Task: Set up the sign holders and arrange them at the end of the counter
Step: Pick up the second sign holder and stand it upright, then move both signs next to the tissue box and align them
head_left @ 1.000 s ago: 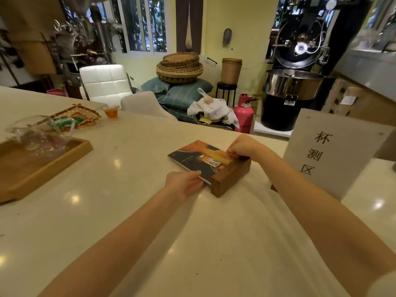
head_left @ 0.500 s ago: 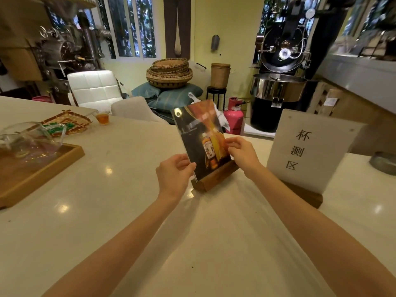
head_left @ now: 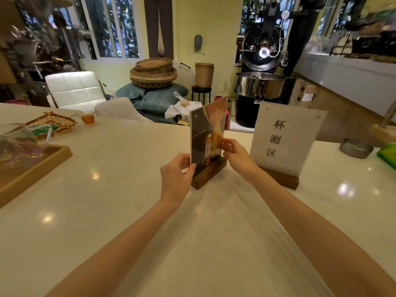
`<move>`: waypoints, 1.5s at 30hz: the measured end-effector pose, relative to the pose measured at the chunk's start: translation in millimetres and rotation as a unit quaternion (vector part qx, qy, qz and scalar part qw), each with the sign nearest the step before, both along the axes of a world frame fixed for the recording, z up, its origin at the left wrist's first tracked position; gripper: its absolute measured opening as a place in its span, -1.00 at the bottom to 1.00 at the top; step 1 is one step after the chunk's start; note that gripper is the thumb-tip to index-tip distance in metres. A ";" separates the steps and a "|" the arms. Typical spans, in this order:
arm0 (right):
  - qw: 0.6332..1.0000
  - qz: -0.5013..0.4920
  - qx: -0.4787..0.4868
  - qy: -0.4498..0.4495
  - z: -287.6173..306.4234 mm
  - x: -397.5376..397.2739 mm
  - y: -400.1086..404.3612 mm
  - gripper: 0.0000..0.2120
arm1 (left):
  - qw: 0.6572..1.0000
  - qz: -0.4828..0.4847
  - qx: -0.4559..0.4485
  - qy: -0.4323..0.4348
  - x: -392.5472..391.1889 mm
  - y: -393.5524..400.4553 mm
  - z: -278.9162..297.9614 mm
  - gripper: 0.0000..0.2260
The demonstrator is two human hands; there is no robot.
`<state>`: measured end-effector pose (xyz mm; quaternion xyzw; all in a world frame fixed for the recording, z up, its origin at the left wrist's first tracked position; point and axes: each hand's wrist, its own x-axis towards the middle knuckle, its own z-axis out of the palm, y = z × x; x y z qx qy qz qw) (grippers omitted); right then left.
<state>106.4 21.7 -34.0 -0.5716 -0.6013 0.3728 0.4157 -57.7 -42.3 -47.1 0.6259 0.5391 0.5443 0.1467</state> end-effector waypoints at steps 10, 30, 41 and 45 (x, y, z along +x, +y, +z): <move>0.999 -0.008 0.030 -0.015 -1.5 61.0 -69.5 -0.88 | 0.999 -0.012 -0.034 0.020 4.4 6.7 -12.5 -0.77; 0.960 -0.254 0.116 -0.021 -16.0 136.6 -81.5 -0.92 | 0.998 -0.017 -0.042 0.049 13.2 9.3 -6.9 -0.77; 0.939 -0.294 0.154 -0.085 -18.7 124.2 -97.1 -0.93 | 0.992 -0.113 -0.035 0.049 46.0 -7.0 -10.2 -0.89; 0.927 -0.328 0.157 -0.089 -22.2 121.6 -102.9 -0.93 | 0.989 -0.144 -0.026 0.030 62.5 -11.7 -11.1 -0.89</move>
